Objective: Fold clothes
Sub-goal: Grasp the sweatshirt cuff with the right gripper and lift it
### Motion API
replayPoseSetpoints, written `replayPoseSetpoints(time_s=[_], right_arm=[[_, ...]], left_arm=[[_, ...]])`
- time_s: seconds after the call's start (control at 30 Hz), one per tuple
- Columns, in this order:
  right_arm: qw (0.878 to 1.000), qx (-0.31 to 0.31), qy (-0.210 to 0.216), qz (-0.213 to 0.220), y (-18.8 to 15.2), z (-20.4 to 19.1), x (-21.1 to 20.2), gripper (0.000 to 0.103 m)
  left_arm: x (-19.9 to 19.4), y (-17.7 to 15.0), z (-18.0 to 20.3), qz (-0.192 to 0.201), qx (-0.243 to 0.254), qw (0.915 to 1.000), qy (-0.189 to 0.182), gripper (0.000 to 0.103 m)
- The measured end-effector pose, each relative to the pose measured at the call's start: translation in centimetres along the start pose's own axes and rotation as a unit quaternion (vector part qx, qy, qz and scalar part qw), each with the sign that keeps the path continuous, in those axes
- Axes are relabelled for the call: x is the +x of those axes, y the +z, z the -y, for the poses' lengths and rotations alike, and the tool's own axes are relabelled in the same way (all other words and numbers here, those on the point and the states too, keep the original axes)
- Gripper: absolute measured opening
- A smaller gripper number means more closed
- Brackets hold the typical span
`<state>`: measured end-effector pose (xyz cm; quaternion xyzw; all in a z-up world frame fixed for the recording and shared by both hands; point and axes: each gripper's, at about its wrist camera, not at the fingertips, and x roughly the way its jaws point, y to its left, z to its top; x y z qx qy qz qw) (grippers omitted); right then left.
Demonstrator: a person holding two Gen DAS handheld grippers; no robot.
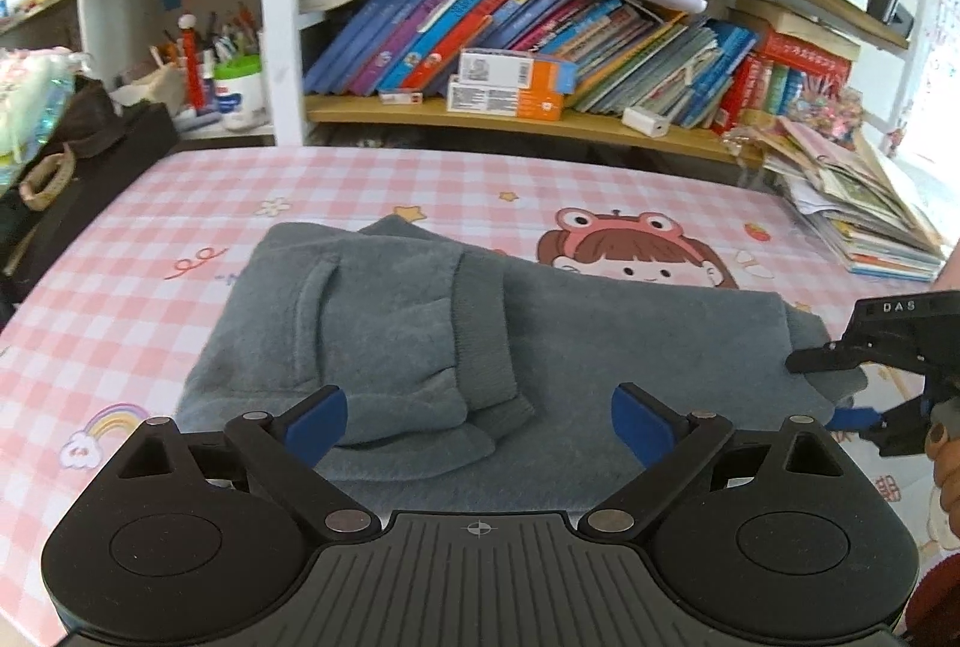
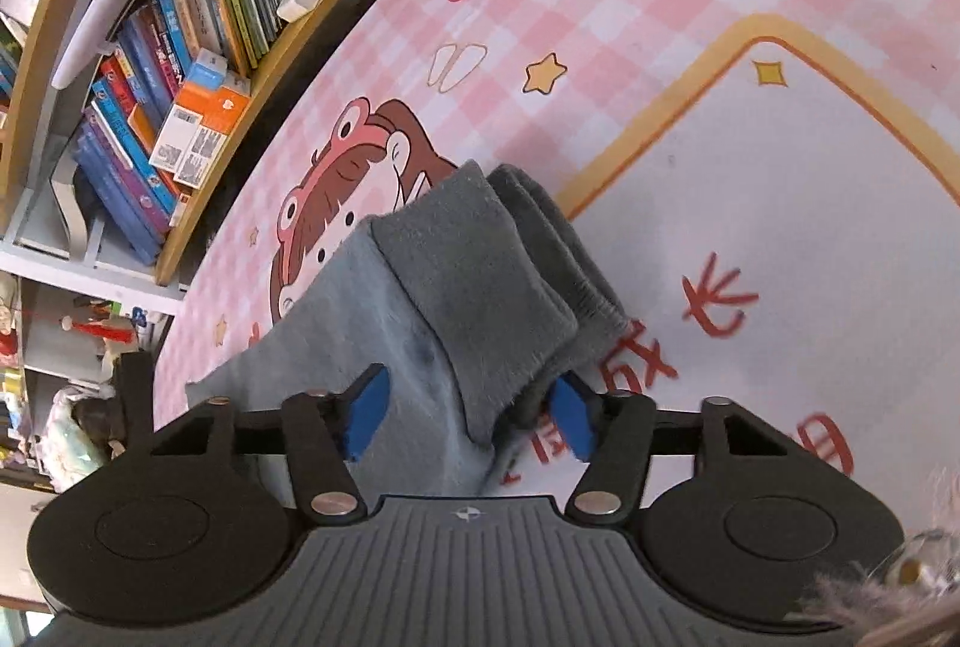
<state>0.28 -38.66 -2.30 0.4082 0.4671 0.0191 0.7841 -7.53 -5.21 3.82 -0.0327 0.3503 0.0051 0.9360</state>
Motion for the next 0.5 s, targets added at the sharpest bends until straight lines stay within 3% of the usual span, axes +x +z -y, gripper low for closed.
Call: replayPoseSetpoints(time_s=[0.07, 0.13, 0.23, 0.3, 0.5], right_arm=[[1.000, -0.004, 0.006, -0.003, 0.3, 0.0, 0.4, 0.049], [1.000, -0.005, 0.007, -0.007, 0.6, 0.1, 0.7, 0.032], [1.000, -0.016, 0.023, -0.002, 1.1, 0.1, 0.7, 0.017], [0.998, -0.034, 0.057, 0.018, 1.3, -0.4, -0.1, 0.016], [0.998, -0.015, 0.053, 0.010, 1.8, 0.3, 0.4, 0.015]], left_arm=[[-0.1, -0.1, 0.1, -0.003, -0.005, 0.9999, 0.009, 0.097], [0.1, -0.3, 0.2, -0.010, -0.013, 0.9997, 0.016, 0.097], [0.2, -0.5, 0.4, -0.017, -0.019, 0.9995, 0.021, 0.097], [0.3, -0.5, 0.8, -0.016, -0.019, 0.9995, 0.022, 0.097], [0.6, -0.7, 1.9, -0.021, -0.015, 0.9994, 0.023, 0.097]])
